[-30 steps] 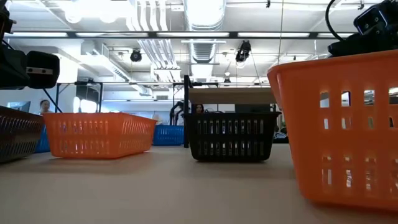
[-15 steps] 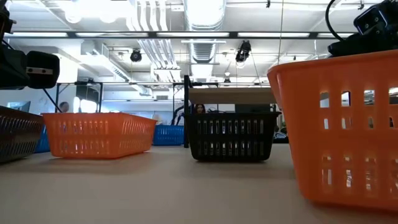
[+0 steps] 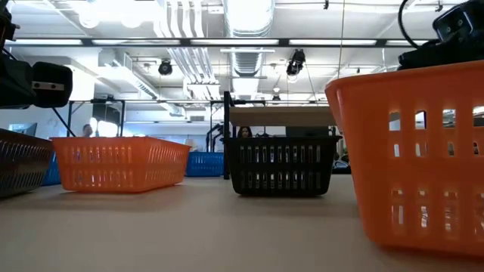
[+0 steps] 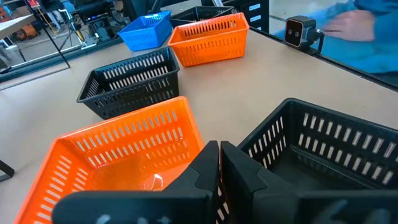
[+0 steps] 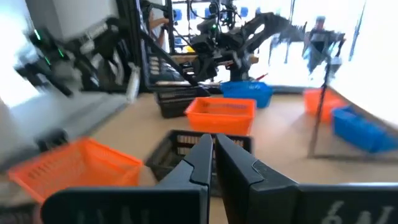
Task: Stack baskets on shelf by color
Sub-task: Put the center black bin on the shelf
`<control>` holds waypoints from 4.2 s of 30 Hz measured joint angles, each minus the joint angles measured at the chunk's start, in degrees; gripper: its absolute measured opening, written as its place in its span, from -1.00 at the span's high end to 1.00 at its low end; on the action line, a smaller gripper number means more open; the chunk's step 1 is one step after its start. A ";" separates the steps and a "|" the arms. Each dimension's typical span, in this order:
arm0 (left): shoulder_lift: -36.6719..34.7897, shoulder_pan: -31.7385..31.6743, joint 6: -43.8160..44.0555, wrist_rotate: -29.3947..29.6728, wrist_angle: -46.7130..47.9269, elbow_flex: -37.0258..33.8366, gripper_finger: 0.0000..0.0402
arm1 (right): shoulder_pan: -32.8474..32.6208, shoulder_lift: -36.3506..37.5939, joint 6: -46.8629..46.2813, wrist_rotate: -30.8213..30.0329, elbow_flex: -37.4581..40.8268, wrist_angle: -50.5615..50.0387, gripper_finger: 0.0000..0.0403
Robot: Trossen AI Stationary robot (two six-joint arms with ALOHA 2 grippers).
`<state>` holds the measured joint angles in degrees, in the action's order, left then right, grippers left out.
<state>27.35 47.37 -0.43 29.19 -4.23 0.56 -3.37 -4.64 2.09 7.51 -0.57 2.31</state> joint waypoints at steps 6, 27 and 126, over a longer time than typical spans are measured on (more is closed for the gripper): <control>0.00 0.00 0.00 -0.02 -0.02 0.00 1.00 | -0.09 0.00 -7.61 0.31 0.00 8.84 0.94; 0.00 0.02 0.00 -0.01 -0.02 0.01 1.00 | -9.42 -26.72 -25.04 -20.78 -22.51 -9.69 0.94; 0.00 0.00 0.00 0.00 -0.42 0.02 1.00 | 26.83 -51.28 15.94 -28.20 -63.56 -77.07 0.51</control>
<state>27.35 47.37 -0.43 29.19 -4.64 0.58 23.46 -55.92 18.04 -20.69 -64.13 -74.76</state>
